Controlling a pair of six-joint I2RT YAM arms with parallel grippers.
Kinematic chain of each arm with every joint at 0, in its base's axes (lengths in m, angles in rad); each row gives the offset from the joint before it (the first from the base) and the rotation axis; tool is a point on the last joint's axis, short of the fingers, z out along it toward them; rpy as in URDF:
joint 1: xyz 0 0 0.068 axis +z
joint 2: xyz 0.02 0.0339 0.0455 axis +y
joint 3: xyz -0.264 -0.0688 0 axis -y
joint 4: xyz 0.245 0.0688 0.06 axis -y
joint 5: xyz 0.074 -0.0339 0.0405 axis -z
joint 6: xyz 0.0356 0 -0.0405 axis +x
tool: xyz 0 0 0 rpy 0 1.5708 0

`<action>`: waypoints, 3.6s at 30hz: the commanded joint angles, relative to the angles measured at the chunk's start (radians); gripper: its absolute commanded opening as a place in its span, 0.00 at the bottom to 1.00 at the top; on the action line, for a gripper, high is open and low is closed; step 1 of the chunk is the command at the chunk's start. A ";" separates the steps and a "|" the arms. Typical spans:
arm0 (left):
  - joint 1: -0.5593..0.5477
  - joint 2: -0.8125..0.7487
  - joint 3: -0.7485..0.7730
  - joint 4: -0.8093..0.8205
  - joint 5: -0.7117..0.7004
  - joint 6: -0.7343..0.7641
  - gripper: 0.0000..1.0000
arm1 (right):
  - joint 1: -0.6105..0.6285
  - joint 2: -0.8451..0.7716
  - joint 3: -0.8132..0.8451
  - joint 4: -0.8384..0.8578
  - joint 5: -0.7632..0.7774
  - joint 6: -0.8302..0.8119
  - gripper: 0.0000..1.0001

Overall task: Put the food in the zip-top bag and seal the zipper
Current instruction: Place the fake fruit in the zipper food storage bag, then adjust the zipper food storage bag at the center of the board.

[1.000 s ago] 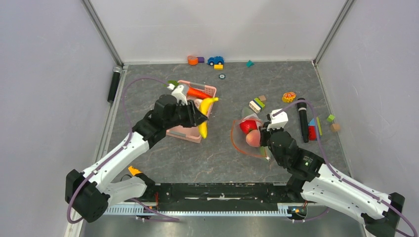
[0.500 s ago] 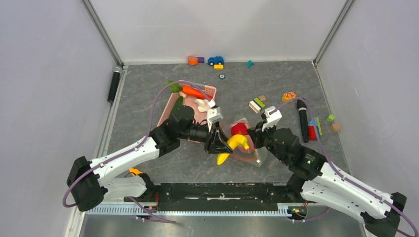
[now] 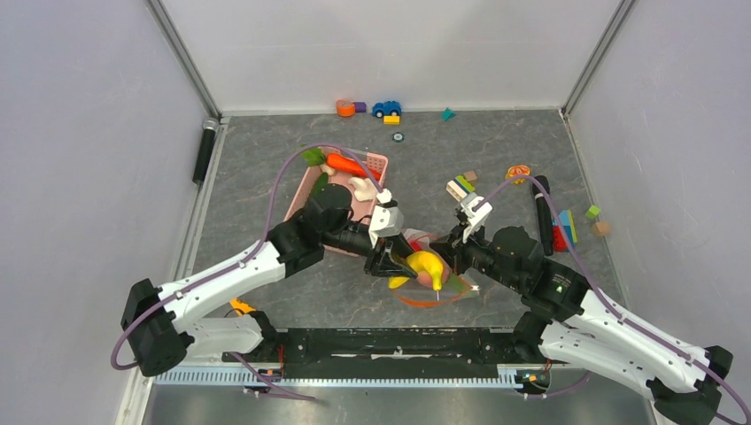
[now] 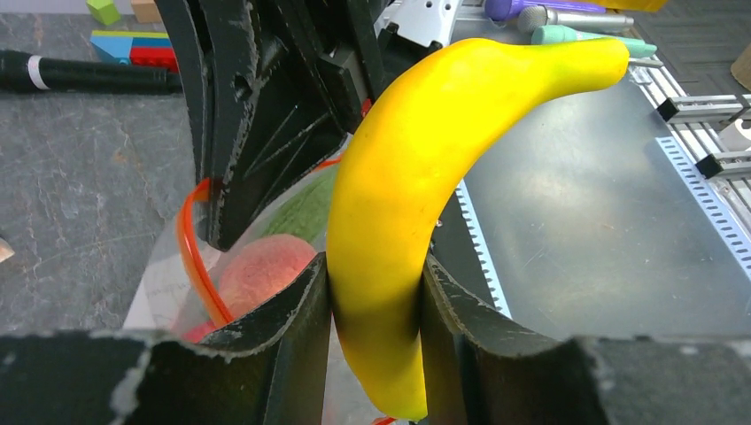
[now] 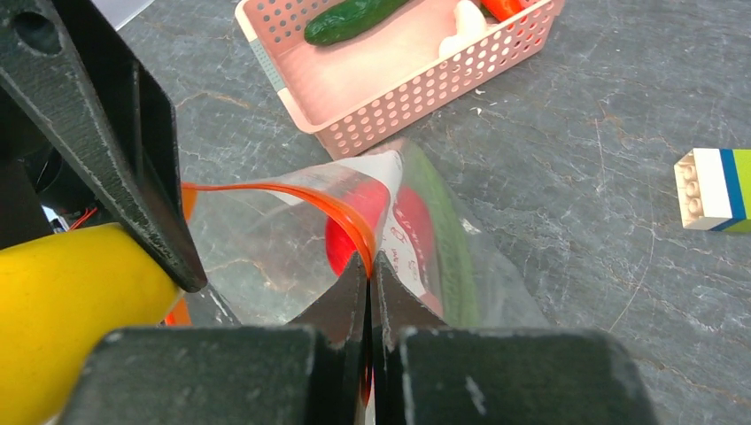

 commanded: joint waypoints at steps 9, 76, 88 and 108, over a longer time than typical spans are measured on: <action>-0.046 0.107 0.086 -0.055 -0.039 0.205 0.02 | 0.001 0.001 0.024 0.039 -0.112 0.026 0.00; -0.098 -0.001 0.123 -0.274 -0.819 -0.382 1.00 | 0.001 0.007 0.123 -0.101 0.038 -0.028 0.00; -0.198 -0.003 0.103 -0.469 -1.074 -0.538 1.00 | 0.002 0.021 0.119 -0.102 0.036 -0.035 0.00; -0.223 0.038 0.243 -0.481 -1.280 -0.512 0.02 | 0.001 -0.010 0.094 -0.190 0.218 -0.040 0.00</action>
